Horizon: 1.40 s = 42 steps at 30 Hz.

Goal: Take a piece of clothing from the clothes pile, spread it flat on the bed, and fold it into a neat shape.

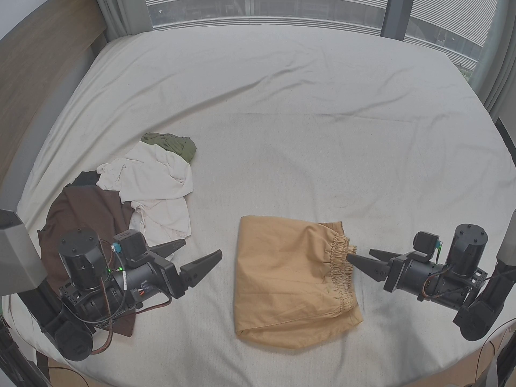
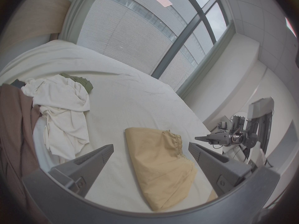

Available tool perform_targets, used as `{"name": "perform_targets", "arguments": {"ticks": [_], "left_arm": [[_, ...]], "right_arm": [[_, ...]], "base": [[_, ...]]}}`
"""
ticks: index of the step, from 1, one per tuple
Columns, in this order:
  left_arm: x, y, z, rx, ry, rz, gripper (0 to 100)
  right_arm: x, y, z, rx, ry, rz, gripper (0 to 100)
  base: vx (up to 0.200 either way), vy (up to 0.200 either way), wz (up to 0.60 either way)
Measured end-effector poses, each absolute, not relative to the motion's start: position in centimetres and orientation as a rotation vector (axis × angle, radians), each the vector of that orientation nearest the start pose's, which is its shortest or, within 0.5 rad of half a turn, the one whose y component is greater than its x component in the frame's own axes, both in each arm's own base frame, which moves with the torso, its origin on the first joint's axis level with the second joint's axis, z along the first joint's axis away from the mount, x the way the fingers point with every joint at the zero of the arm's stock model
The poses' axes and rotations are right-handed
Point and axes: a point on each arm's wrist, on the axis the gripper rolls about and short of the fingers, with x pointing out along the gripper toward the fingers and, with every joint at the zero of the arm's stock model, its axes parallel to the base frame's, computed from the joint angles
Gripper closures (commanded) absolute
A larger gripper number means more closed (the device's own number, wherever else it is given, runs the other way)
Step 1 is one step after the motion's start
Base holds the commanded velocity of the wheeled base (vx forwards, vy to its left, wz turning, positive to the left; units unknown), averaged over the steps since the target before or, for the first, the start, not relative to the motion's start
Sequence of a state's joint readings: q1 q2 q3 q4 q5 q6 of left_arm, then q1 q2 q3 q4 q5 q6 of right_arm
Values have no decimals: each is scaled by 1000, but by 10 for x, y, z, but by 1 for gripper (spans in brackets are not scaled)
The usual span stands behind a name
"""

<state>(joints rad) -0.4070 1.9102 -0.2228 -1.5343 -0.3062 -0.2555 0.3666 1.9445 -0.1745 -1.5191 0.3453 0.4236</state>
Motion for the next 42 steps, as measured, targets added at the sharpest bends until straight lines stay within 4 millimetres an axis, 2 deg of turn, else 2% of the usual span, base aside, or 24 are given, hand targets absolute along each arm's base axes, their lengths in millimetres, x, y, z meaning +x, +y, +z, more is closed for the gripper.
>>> {"name": "perform_targets", "arguments": {"ticks": [7,19,32,42], "left_arm": [[230,-98,74,-181,278,-692,0],[229,-97,70,-181,298,-692,0],[228,-96,69,-182,302,-692,0],[228,-96,69,-181,302,-692,0]], "right_arm": [[224,89,42,374,520,598,0],[223,89,13,366,643,568,0],[222,93,-8,369,735,561,0],[228,101,-13,445,757,555,0]], "base": [[0,0,0],[0,0,0],[0,0,0],[0,0,0]]}}
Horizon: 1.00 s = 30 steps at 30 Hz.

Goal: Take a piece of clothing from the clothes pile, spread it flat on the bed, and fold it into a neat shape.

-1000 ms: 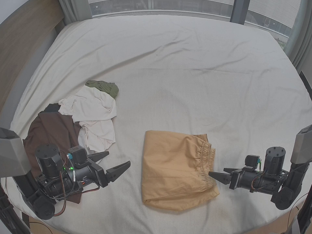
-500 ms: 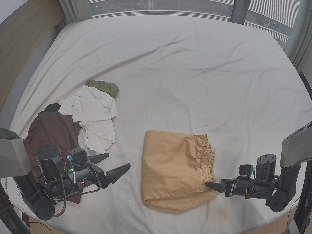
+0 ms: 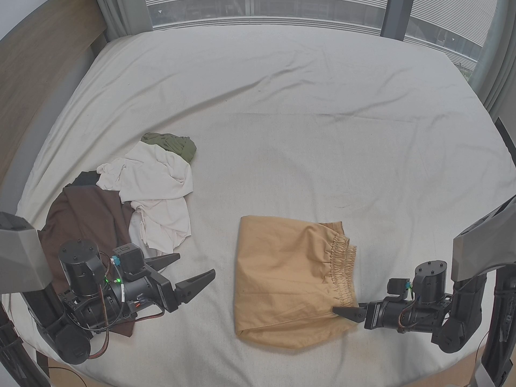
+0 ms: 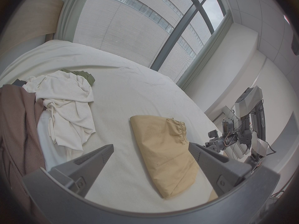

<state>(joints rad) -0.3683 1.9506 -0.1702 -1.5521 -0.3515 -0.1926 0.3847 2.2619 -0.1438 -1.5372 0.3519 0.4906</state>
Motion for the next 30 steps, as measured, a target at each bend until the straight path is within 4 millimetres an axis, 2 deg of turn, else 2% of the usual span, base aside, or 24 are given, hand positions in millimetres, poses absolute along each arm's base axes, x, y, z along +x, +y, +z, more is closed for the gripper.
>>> {"name": "perform_targets", "arguments": {"ticks": [10,17,18,30], "left_arm": [[228,-96,71,-182,292,-693,0],[228,-96,72,-181,288,-692,0],[228,-96,72,-181,288,-692,0],[228,-97,72,-182,289,-693,0]], "right_arm": [[242,121,-21,527,766,584,0],[244,128,-23,532,769,598,0],[244,128,-24,533,769,598,100],[246,130,-21,537,761,603,100]], "base": [[0,0,0],[0,0,0],[0,0,0],[0,0,0]]}}
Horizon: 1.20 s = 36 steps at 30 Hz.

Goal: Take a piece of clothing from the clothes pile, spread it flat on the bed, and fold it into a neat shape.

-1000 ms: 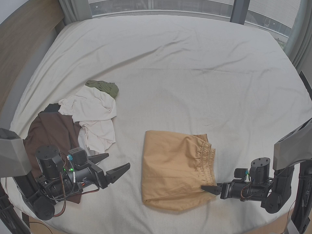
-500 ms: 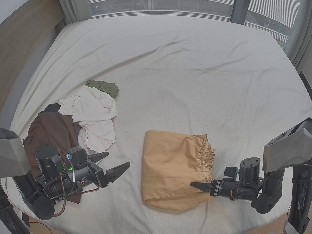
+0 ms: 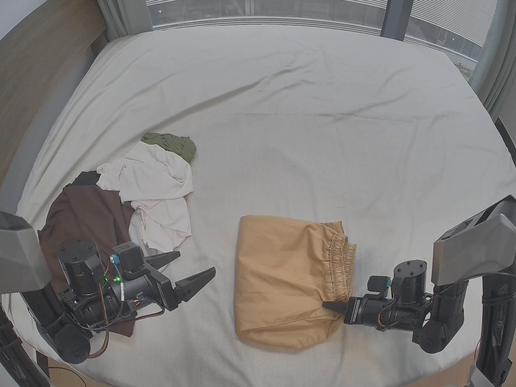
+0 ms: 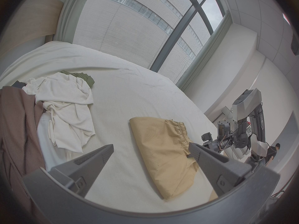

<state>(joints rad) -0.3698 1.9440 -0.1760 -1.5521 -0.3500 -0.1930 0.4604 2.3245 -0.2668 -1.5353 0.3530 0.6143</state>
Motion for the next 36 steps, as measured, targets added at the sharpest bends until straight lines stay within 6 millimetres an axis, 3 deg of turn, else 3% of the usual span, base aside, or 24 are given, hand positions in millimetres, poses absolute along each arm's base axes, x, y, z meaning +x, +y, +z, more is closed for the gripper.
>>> {"name": "perform_targets", "arguments": {"ticks": [16,27,36], "left_arm": [[226,-95,74,-187,283,-691,0],[224,-95,77,-188,271,-697,0],[224,-95,78,-189,270,-698,0]], "right_arm": [[233,144,24,560,652,743,100],[226,152,68,579,518,906,100],[233,162,87,584,438,953,100]], "base": [[0,0,0],[0,0,0],[0,0,0]]}}
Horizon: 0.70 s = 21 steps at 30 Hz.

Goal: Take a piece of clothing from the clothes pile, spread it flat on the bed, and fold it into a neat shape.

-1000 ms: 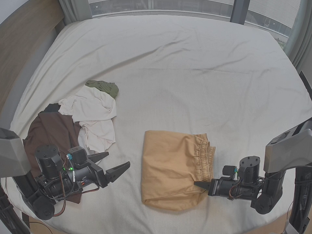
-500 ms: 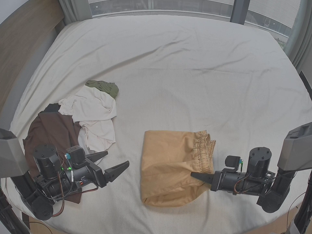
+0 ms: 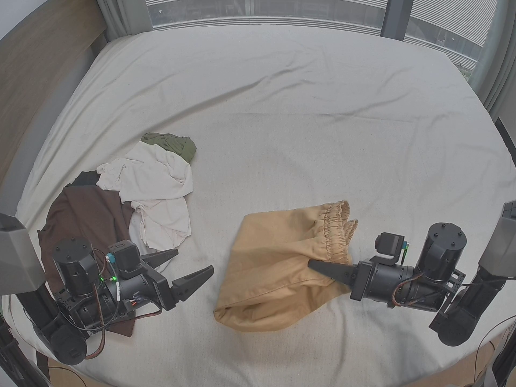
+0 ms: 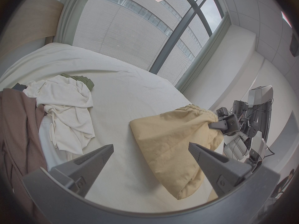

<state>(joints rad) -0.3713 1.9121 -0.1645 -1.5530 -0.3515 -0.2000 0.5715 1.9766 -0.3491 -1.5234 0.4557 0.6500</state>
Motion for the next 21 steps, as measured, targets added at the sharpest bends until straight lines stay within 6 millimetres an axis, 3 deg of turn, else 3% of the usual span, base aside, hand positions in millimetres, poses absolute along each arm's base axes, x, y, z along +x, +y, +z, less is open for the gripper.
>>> {"name": "perform_targets", "arguments": {"ticks": [9,21], "left_arm": [[224,-95,78,-190,273,-698,0],[224,-95,78,-192,272,-698,0]], "right_arm": [[250,171,103,592,407,960,100],[286,175,145,617,317,942,100]], "base": [[0,0,0],[0,0,0]]}}
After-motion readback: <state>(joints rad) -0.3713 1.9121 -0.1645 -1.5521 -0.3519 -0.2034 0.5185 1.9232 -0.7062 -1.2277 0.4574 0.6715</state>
